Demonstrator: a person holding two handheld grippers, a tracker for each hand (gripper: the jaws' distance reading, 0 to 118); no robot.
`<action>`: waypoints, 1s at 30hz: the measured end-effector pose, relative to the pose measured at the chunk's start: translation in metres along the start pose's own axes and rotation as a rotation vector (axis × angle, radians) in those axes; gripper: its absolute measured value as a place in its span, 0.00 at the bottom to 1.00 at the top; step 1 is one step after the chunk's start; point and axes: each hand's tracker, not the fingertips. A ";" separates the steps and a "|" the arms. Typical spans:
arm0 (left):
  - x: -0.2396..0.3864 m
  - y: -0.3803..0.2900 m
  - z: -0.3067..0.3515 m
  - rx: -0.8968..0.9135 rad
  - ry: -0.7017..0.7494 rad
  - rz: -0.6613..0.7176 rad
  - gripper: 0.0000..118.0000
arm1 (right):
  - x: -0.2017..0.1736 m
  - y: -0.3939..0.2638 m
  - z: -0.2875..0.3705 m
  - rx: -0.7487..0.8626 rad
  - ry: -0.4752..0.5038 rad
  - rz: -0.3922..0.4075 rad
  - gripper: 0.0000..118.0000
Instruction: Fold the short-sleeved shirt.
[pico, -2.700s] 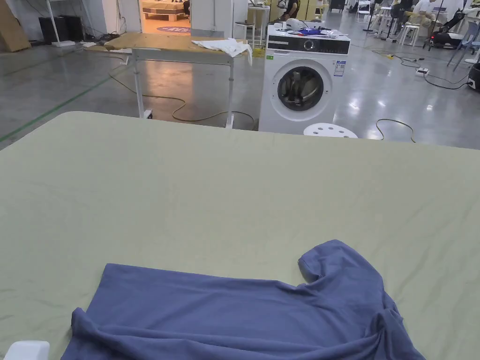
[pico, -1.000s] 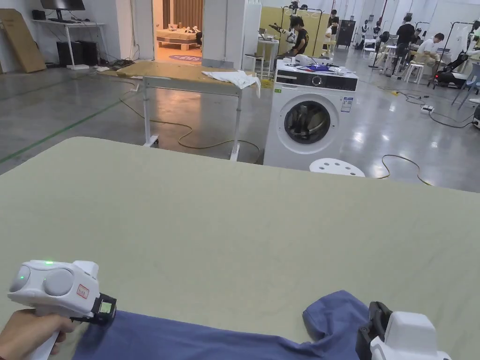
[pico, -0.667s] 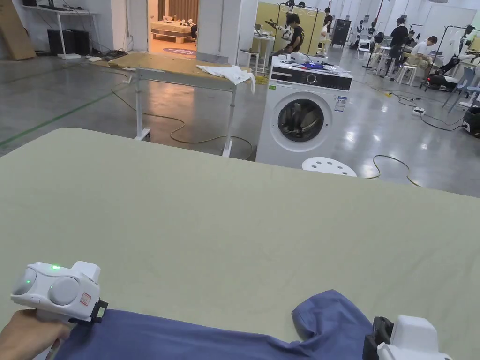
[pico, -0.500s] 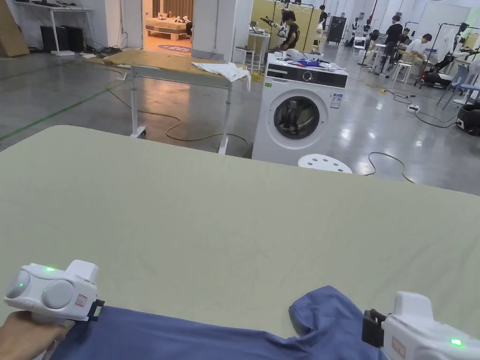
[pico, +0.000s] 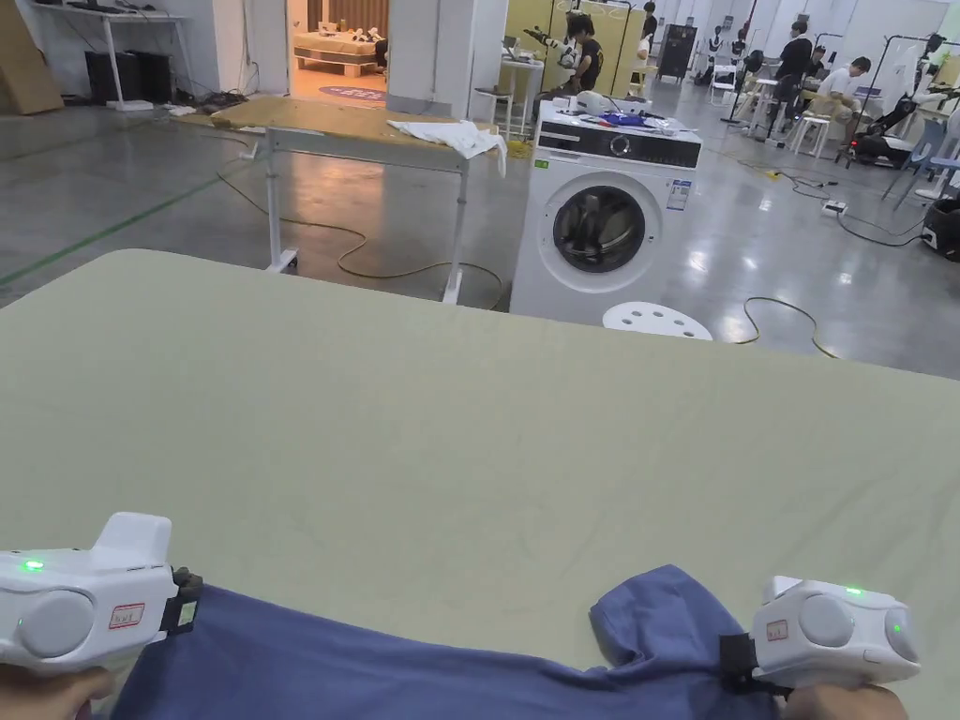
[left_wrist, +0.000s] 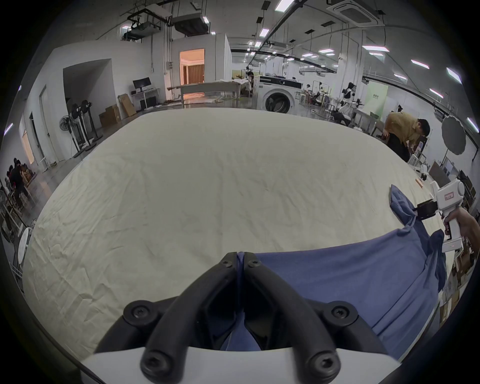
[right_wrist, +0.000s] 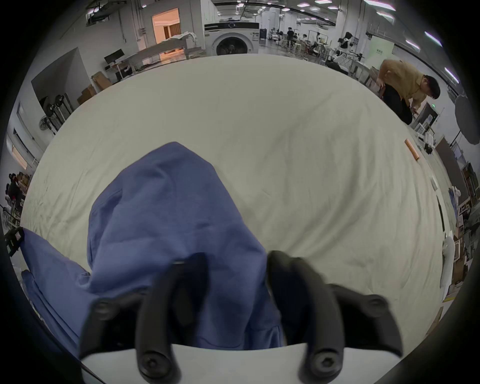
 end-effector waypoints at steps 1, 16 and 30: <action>0.000 -0.001 0.001 0.009 0.002 -0.003 0.00 | -0.004 -0.001 0.002 0.011 -0.011 0.025 0.02; -0.027 -0.018 0.067 0.123 -0.080 0.069 0.00 | 0.008 -0.059 0.143 0.233 0.054 0.029 0.00; -0.062 -0.102 0.112 0.022 -0.130 0.076 0.00 | 0.015 -0.173 0.206 0.173 0.059 0.111 0.00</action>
